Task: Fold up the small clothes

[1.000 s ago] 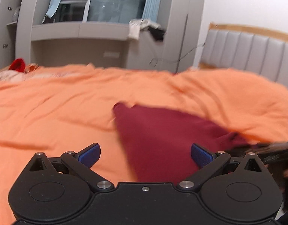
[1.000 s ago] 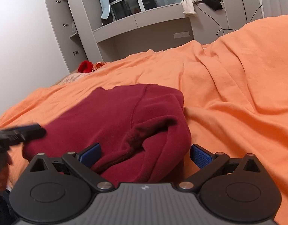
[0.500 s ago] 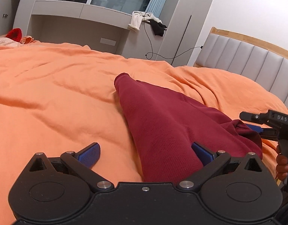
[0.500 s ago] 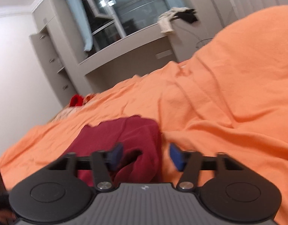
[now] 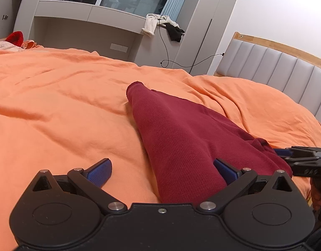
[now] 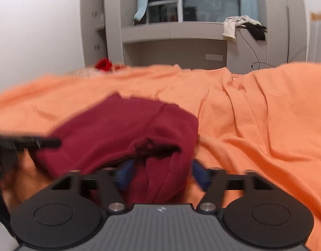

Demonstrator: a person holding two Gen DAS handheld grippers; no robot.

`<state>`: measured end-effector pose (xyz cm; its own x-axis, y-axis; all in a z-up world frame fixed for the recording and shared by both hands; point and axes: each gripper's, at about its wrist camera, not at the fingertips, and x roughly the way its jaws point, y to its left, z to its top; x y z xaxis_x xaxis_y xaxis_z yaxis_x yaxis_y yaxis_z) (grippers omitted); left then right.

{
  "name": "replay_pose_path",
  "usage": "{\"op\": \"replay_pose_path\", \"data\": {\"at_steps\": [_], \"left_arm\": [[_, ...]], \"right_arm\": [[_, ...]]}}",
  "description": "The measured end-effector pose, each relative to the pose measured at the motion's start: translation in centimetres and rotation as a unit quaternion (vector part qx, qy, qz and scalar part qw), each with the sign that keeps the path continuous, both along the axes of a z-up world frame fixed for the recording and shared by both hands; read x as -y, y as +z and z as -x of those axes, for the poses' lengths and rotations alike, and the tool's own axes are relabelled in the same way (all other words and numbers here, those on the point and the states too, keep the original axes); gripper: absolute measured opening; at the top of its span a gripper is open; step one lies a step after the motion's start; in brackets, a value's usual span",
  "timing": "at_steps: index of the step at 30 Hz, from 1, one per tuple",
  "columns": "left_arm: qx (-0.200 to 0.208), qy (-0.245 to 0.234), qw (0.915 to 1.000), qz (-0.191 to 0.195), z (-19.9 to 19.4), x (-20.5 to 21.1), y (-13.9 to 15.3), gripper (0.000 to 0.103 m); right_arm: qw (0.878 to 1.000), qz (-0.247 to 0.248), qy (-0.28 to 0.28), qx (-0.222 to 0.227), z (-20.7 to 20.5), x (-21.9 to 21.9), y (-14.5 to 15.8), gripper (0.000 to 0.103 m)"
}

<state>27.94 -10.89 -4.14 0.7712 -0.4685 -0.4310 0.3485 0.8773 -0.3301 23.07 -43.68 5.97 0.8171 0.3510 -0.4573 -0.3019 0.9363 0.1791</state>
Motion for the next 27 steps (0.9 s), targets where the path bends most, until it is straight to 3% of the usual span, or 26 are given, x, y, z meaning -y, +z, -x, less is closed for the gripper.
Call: {"op": "replay_pose_path", "data": {"at_steps": [3, 5, 7, 10, 12, 13, 15, 18, 23, 27], "left_arm": [[0.0, 0.0, 1.0, 0.0, 0.0, 0.0, 0.0, 0.103], [0.001, 0.0, 1.0, 0.0, 0.0, 0.0, 0.0, 0.103], [0.001, 0.001, 1.0, 0.0, 0.0, 0.0, 0.0, 0.103], [0.009, 0.004, 0.9999, -0.007, 0.3, 0.1, 0.1, 0.103], [0.016, 0.007, 0.9997, -0.016, 0.6, 0.3, 0.2, 0.103], [0.018, 0.008, 0.9996, -0.019, 0.7, 0.5, 0.2, 0.103], [0.016, 0.009, 0.9997, -0.018, 0.8, 0.5, 0.2, 0.103], [0.012, 0.008, 0.9998, -0.014, 0.7, 0.3, 0.2, 0.103], [0.012, 0.01, 0.9997, -0.017, 0.8, 0.4, 0.3, 0.103], [0.01, 0.011, 0.9997, -0.02, 0.8, 0.6, 0.4, 0.103]], "right_arm": [[0.995, -0.095, -0.017, -0.005, -0.4, 2.5, 0.1, 0.098], [0.986, -0.162, -0.027, -0.028, -1.0, 3.9, -0.4, 0.099], [0.967, -0.242, -0.033, -0.066, -2.3, 5.3, -1.5, 0.099], [0.924, -0.355, -0.057, -0.127, -4.3, 7.1, -3.9, 0.097], [0.909, -0.382, -0.083, -0.146, -5.1, 7.7, -5.0, 0.089], [0.907, -0.38, -0.098, -0.154, -5.4, 7.8, -5.4, 0.086], [0.91, -0.362, -0.117, -0.165, -6.2, 7.5, -5.8, 0.068], [0.914, -0.348, -0.114, -0.175, -6.9, 6.7, -6.5, 0.05], [0.931, -0.311, -0.091, -0.169, -6.7, 5.1, -6.6, 0.05], [0.936, -0.3, -0.084, -0.164, -6.3, 4.7, -7.0, 0.05]]}}
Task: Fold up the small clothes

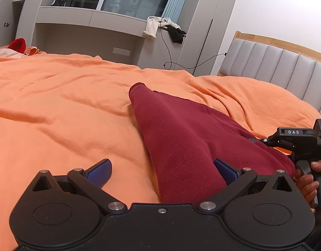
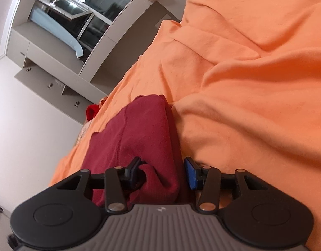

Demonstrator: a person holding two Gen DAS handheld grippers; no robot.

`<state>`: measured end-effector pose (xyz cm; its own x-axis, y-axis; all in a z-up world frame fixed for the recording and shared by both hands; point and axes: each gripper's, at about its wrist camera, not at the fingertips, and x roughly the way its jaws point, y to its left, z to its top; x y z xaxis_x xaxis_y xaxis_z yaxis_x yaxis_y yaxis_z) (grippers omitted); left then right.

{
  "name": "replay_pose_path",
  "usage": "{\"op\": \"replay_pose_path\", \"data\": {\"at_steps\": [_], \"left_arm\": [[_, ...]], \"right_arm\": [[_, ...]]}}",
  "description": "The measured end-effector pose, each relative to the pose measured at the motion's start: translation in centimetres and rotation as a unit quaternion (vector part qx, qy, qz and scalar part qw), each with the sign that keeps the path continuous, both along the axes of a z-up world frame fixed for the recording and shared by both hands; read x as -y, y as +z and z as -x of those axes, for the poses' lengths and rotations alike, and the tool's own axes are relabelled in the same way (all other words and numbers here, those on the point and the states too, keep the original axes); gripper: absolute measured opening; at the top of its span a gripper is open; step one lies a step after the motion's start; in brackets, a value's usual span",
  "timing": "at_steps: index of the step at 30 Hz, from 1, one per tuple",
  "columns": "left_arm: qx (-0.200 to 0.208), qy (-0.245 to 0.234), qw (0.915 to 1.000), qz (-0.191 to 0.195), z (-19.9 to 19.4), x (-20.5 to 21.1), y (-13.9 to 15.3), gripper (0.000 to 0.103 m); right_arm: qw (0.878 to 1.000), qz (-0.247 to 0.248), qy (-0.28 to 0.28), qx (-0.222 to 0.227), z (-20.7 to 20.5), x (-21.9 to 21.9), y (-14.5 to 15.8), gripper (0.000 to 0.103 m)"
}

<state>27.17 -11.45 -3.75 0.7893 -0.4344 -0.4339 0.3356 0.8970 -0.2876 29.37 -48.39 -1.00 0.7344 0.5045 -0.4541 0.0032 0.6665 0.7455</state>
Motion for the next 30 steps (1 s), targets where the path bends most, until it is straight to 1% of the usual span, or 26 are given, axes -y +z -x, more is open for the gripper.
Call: {"op": "replay_pose_path", "data": {"at_steps": [4, 11, 21, 30], "left_arm": [[0.0, 0.001, 1.0, -0.007, 0.1, 0.13, 0.14, 0.103], [-0.003, 0.002, 1.0, -0.006, 0.07, 0.1, 0.22, 0.103], [-0.003, 0.002, 1.0, -0.006, 0.1, 0.11, 0.23, 0.103], [-0.003, 0.002, 1.0, -0.006, 0.11, 0.1, 0.21, 0.103]], "right_arm": [[1.0, -0.005, 0.002, 0.007, 0.12, 0.11, -0.18, 0.052], [1.0, 0.008, 0.0, 0.014, 0.17, -0.27, -0.21, 0.056], [1.0, 0.021, 0.001, 0.022, 0.37, -0.35, -0.12, 0.056], [1.0, 0.022, 0.001, 0.022, 0.36, -0.34, -0.11, 0.056]]}}
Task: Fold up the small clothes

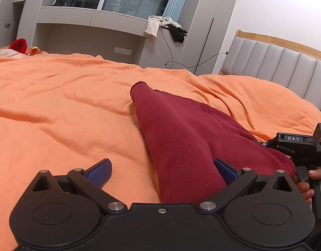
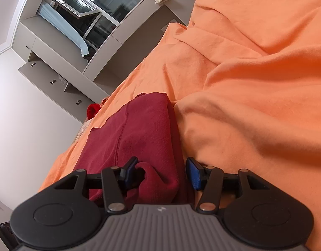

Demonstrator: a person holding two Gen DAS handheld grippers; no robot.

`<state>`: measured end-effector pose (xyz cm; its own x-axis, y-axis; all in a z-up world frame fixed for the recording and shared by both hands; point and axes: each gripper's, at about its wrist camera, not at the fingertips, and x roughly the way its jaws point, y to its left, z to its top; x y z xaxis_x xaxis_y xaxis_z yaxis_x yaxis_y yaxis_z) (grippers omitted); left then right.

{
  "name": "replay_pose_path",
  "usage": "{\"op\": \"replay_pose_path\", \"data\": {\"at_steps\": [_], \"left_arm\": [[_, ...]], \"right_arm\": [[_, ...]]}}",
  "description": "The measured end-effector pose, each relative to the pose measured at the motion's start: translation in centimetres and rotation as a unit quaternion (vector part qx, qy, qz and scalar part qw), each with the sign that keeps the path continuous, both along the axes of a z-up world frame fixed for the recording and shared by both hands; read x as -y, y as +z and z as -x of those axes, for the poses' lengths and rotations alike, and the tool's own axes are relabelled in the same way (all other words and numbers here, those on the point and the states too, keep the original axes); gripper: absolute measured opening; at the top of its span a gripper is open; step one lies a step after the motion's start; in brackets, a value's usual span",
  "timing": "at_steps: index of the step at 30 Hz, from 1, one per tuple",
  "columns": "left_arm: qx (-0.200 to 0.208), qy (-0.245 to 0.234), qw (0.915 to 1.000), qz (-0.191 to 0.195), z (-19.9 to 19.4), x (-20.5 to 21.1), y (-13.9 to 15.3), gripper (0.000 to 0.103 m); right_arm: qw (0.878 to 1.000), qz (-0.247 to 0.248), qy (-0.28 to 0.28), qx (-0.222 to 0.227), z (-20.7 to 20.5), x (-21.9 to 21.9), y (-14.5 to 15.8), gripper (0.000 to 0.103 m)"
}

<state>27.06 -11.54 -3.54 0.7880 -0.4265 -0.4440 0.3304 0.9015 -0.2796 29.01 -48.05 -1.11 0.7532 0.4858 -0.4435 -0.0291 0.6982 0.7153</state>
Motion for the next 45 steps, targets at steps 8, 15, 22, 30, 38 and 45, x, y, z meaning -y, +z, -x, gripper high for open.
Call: {"op": "replay_pose_path", "data": {"at_steps": [8, 15, 22, 30, 38, 45], "left_arm": [[0.0, 0.0, 1.0, 0.0, 0.0, 0.0, 0.0, 0.103], [0.0, 0.0, 1.0, 0.0, 0.0, 0.0, -0.1, 0.103], [0.012, -0.007, 0.9995, 0.03, 0.5, -0.8, 0.6, 0.102], [0.022, -0.047, 0.9958, 0.075, -1.2, -1.1, 2.6, 0.102], [-0.044, -0.07, 0.9963, 0.025, -6.8, 0.2, 1.7, 0.102], [-0.065, -0.079, 0.9932, 0.056, -7.5, -0.6, -0.8, 0.103]], "right_arm": [[1.0, 0.001, 0.0, 0.0, 0.0, 0.0, 0.0, 0.056], [1.0, 0.009, 0.0, 0.001, 0.0, -0.1, 0.1, 0.056], [0.997, 0.076, 0.006, 0.009, 0.0, -1.2, 1.0, 0.056], [0.988, 0.149, 0.01, 0.032, 0.5, -2.0, 2.0, 0.058], [0.98, 0.193, 0.014, 0.038, 1.0, -2.8, 2.7, 0.06], [0.975, 0.218, 0.02, 0.043, 1.0, -3.5, 3.0, 0.061]]}}
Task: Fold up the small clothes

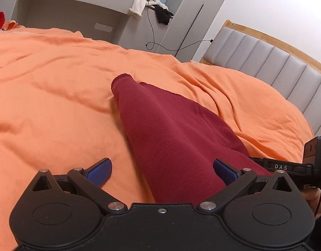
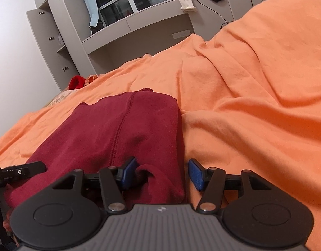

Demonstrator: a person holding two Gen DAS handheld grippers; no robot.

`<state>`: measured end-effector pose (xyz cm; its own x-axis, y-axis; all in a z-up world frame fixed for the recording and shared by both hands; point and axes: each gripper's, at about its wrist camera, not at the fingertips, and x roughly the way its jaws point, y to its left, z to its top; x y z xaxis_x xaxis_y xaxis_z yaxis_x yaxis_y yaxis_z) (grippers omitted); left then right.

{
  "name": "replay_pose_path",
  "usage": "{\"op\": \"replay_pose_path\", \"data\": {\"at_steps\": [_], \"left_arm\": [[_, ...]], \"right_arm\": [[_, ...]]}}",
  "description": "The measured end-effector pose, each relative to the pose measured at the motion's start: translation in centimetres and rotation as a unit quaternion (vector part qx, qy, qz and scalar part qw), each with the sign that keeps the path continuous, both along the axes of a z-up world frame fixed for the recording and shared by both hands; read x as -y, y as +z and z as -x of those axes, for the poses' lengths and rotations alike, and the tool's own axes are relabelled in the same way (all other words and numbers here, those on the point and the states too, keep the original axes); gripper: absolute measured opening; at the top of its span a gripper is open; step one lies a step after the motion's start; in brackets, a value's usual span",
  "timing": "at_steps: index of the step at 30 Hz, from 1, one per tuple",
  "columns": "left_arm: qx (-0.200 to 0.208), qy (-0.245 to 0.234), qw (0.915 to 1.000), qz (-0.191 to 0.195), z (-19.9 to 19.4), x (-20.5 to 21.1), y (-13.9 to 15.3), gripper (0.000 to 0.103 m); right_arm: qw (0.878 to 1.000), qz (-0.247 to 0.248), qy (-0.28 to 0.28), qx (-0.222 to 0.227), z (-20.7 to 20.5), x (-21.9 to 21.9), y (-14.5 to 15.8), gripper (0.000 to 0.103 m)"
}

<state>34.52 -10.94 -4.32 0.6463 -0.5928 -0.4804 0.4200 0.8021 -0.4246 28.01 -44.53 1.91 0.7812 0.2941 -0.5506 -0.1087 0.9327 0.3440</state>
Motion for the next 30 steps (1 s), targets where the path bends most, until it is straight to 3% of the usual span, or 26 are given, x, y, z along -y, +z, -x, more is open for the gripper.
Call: {"op": "replay_pose_path", "data": {"at_steps": [17, 25, 28, 30], "left_arm": [[0.004, 0.003, 1.0, -0.001, 0.2, 0.0, -0.2, 0.103], [-0.022, 0.003, 0.9994, -0.025, -0.6, 0.9, 0.7, 0.102], [-0.036, -0.004, 0.9992, -0.017, -0.8, 0.8, 0.9, 0.095], [-0.047, -0.012, 0.9988, -0.003, -1.0, 0.7, 0.8, 0.082]], "right_arm": [[1.0, 0.009, -0.006, -0.005, -0.4, -0.6, 0.3, 0.063], [1.0, -0.003, 0.006, 0.0, -0.3, -0.6, 0.3, 0.048], [1.0, -0.01, 0.004, 0.0, -0.3, -0.6, 0.2, 0.045], [1.0, -0.014, 0.002, -0.001, -0.3, -0.7, 0.3, 0.041]]}}
